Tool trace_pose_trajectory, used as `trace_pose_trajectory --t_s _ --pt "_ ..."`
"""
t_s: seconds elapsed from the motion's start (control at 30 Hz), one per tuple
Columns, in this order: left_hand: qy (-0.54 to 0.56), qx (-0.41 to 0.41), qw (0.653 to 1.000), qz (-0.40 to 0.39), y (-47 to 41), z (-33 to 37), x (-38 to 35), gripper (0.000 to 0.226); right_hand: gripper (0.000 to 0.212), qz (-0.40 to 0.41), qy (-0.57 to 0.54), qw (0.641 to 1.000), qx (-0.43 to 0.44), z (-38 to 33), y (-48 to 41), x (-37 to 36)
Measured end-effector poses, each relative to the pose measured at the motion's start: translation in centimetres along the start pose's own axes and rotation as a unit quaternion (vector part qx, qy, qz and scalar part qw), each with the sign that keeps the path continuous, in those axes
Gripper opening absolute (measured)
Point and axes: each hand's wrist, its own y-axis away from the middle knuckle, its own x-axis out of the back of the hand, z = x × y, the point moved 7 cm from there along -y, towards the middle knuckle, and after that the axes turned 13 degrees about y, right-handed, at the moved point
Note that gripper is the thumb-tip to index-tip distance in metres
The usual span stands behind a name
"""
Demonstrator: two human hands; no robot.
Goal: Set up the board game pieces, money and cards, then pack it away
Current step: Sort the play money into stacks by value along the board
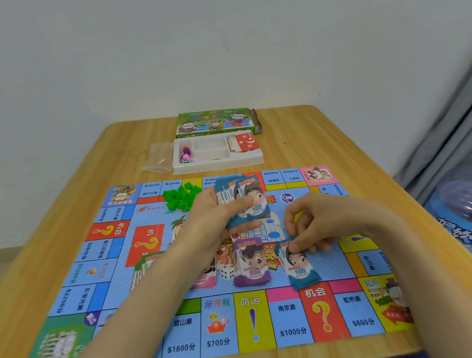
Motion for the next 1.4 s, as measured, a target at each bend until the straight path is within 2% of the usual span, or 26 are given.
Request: trace_pose_trajectory --t_s 0.13,0.27,0.37,0.43,0.6,0.8,0.87,1.1,1.27,1.33,1.4 --pt "-0.005 0.001 1.0 -0.003 0.0 -0.1 -0.1 0.018 0.021 0.03 -0.01 0.999 0.004 0.1 0.0 0.4" --pt "-0.023 -0.004 1.0 -0.018 0.2 -0.1 -0.4 0.016 0.026 0.161 -0.084 0.982 0.044 -0.6 0.2 2.0" --pt "-0.043 -0.008 0.998 -0.036 0.5 0.0 -0.8 0.015 0.017 0.227 -0.181 0.953 0.092 -1.5 0.3 2.7" --pt "-0.049 -0.003 0.998 -0.048 0.7 0.1 -1.0 0.016 0.009 0.248 -0.214 0.937 0.12 -2.1 0.4 2.7" --pt "-0.046 0.017 0.996 -0.075 0.9 -0.1 -1.4 0.013 0.023 0.277 -0.199 0.927 0.154 -2.9 0.4 2.4" --pt "0.064 0.066 0.991 -0.098 1.1 -0.2 -2.1 0.013 0.023 0.325 -0.221 0.909 0.142 -2.2 0.6 3.3" --pt "0.089 0.072 0.988 -0.1 1.0 -0.2 -2.2 0.016 0.022 0.334 -0.22 0.906 0.137 -2.0 0.6 3.4" --pt "0.042 0.062 0.992 -0.101 0.8 -0.4 -2.0 0.016 0.016 0.358 -0.2 0.903 0.132 -1.9 0.7 3.5" --pt "0.005 0.029 0.997 -0.072 0.7 0.1 -1.5 0.012 0.01 0.34 -0.272 0.891 0.128 -1.5 1.0 3.9" --pt "0.005 0.017 0.999 -0.05 0.6 0.2 -1.1 0.009 0.009 0.306 -0.267 0.905 0.122 -1.1 1.3 4.0" --pt "0.014 0.007 0.999 -0.036 0.5 0.4 -0.7 0.01 0.01 0.234 -0.212 0.943 0.109 -1.0 1.3 3.6"
